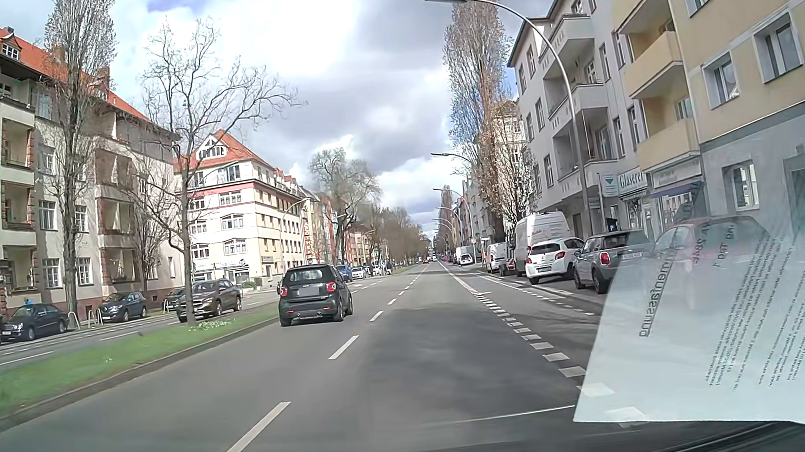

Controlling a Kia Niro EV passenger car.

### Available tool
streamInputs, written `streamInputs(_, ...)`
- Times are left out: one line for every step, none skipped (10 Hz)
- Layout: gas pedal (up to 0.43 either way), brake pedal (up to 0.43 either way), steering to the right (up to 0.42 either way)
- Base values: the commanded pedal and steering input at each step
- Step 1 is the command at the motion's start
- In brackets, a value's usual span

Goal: Follow the waypoints while adhering to traffic rules and regulations

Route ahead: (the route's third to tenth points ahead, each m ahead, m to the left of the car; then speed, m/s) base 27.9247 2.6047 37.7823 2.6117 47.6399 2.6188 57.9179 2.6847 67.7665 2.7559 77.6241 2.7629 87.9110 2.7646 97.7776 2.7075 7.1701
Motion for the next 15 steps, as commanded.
streamInputs(0.079, 0.03, -0.001)
streamInputs(0.079, 0.037, -0.003)
streamInputs(0.079, 0.037, -0.002)
streamInputs(0.079, 0.037, -0.002)
streamInputs(0.079, 0.037, -0.002)
streamInputs(0.079, 0.037, -0.002)
streamInputs(0.079, 0.037, -0.002)
streamInputs(0.079, 0.037, -0.002)
streamInputs(0.079, 0.037, -0.002)
streamInputs(0.079, 0.037, -0.001)
streamInputs(0.079, 0.037, 0.001)
streamInputs(0.079, 0.037, 0.001)
streamInputs(0.079, 0.037, 0.001)
streamInputs(0.079, 0.037, 0.001)
streamInputs(0.079, 0.03, 0.001)
